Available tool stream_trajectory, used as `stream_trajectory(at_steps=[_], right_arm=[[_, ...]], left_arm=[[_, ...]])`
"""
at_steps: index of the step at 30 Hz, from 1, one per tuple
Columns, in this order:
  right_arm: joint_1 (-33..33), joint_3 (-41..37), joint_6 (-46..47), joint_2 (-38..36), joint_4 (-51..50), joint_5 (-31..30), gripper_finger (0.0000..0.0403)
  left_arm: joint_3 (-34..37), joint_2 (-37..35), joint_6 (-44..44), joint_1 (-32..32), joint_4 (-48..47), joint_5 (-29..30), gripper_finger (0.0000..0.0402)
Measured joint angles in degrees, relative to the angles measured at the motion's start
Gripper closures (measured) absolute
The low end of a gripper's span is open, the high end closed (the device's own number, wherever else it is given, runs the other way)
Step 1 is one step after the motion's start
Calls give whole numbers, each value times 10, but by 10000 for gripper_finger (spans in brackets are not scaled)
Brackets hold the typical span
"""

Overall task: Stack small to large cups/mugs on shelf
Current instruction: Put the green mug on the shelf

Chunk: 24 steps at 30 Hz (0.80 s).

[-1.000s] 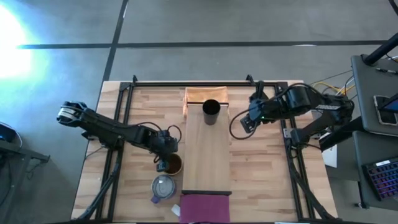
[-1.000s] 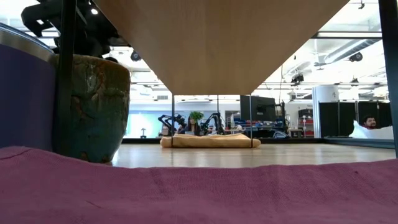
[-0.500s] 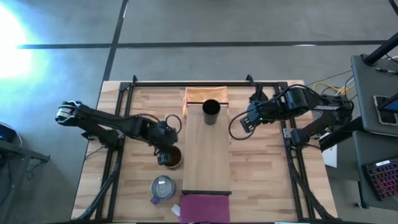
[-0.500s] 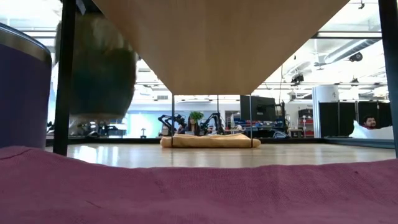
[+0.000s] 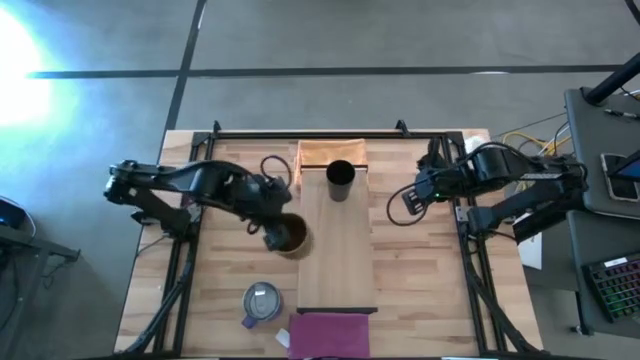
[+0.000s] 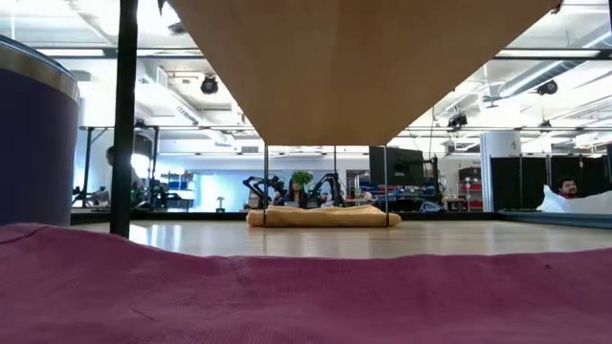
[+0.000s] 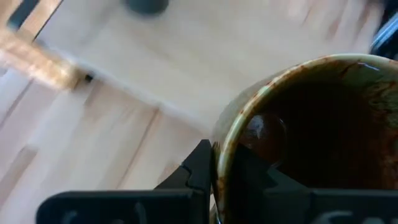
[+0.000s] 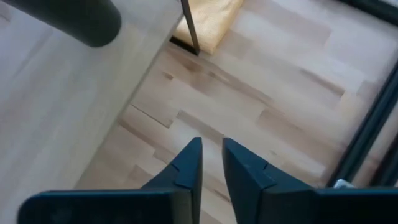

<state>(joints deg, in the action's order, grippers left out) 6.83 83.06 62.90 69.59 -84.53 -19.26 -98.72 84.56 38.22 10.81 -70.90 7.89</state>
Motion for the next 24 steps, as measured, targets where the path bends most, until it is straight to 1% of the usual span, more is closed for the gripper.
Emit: stream_trajectory(at_steps=[3,6,9,13,16,18,21,24], right_arm=[[0,-56,4,-31,63,10,371],[0,-96,-16,-48,149,18,387],[0,-120,-44,-48,212,37,393],[2,-130,-73,-30,241,75,394],[13,-130,-85,-16,258,81,394],[19,-130,-94,-11,283,97,394],[30,-130,-102,-1,324,108,394],[38,-131,-104,5,345,112,394]], left_arm=[[-52,55,6,-7,7,-1,384],[-107,120,5,-20,1,-9,383],[-164,172,5,-36,3,-14,384],[-228,220,3,-51,0,-16,384],[-249,243,2,-57,-8,-18,384],[-252,251,3,-60,-16,-19,384],[-244,255,4,-63,-35,-19,384],[-238,258,5,-66,-32,-17,384]])
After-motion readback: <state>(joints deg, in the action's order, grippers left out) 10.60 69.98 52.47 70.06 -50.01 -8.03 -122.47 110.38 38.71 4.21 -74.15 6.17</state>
